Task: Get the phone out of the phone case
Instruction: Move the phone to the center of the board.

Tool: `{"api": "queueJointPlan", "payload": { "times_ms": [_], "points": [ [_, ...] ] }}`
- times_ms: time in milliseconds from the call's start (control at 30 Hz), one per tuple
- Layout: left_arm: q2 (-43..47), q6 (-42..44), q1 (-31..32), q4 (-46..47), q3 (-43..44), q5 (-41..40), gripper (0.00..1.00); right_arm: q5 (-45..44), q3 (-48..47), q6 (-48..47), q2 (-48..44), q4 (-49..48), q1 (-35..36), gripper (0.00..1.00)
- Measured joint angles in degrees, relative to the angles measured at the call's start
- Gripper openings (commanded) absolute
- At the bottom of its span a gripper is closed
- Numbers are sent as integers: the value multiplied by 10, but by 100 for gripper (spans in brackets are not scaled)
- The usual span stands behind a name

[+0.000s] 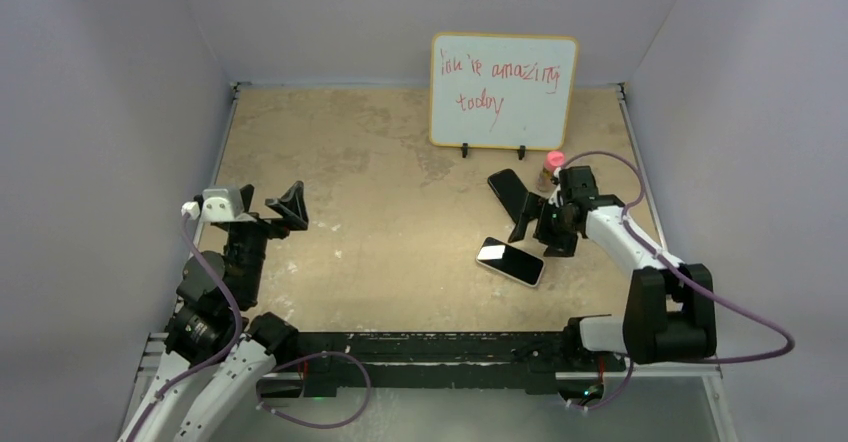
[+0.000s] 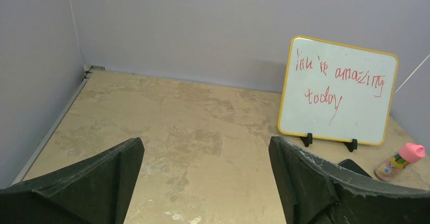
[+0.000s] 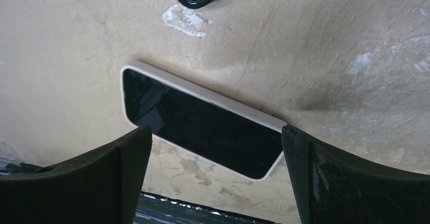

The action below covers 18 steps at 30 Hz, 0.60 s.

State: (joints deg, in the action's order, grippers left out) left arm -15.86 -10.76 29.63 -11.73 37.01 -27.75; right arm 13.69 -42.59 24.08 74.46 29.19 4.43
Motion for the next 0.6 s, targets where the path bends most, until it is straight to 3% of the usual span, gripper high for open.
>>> {"api": "queueJointPlan", "payload": {
  "times_ms": [333,600],
  "points": [
    [-7,5,0,0,0,-6,100,-12,-2,-12,70,-23,5,99],
    [-11,9,0,1,0,-8,100,-34,-2,-12,70,-33,73,99]
  ]
}}
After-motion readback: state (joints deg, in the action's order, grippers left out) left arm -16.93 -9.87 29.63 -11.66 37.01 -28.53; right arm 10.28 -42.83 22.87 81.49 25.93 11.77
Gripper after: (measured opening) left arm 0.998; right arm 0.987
